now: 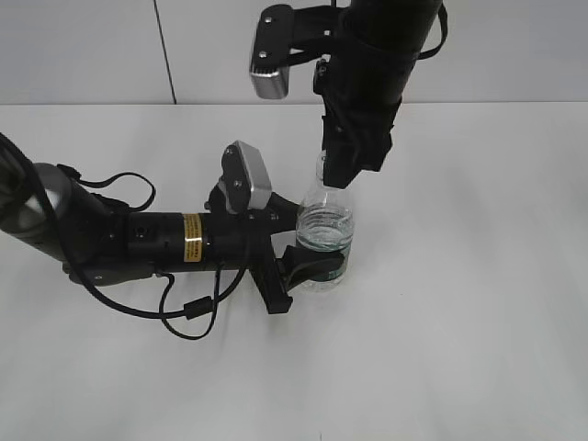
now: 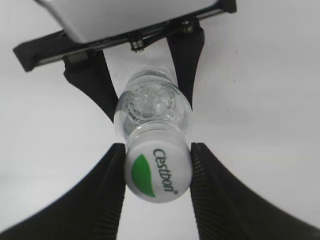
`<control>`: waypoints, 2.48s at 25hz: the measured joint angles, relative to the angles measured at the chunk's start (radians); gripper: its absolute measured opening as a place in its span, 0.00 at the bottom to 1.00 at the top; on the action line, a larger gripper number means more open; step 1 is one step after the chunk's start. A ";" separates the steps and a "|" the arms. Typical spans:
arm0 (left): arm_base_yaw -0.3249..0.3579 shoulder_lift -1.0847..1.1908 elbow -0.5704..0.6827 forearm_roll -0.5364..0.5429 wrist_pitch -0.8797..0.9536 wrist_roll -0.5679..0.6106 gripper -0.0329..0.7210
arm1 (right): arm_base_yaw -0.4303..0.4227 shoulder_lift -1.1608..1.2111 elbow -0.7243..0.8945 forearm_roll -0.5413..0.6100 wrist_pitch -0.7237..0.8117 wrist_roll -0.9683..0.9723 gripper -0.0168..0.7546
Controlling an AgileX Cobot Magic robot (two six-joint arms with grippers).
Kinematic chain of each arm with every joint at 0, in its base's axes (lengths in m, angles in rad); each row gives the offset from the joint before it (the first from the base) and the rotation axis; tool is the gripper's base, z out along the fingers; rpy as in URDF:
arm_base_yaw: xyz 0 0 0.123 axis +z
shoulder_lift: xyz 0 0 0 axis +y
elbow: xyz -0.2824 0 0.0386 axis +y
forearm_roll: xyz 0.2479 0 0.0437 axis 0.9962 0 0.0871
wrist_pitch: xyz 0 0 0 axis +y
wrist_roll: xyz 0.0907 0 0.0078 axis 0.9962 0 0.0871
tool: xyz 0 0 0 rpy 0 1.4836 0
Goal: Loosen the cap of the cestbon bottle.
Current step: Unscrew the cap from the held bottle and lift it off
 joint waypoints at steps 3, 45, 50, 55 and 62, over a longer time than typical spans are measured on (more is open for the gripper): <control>0.000 0.000 0.000 0.000 0.000 0.000 0.60 | 0.000 0.000 -0.001 -0.007 0.000 -0.214 0.41; 0.000 0.000 0.000 -0.001 0.001 -0.001 0.59 | 0.000 -0.100 -0.015 0.036 -0.001 1.021 0.61; 0.000 0.000 0.000 -0.001 0.001 0.000 0.59 | 0.000 -0.081 -0.015 0.037 0.000 1.105 0.61; 0.000 0.000 0.000 -0.001 0.000 0.000 0.59 | 0.000 -0.057 -0.015 0.004 0.000 1.150 0.61; 0.000 0.000 0.000 -0.001 0.000 0.000 0.59 | 0.000 -0.045 -0.015 -0.016 0.000 1.165 0.61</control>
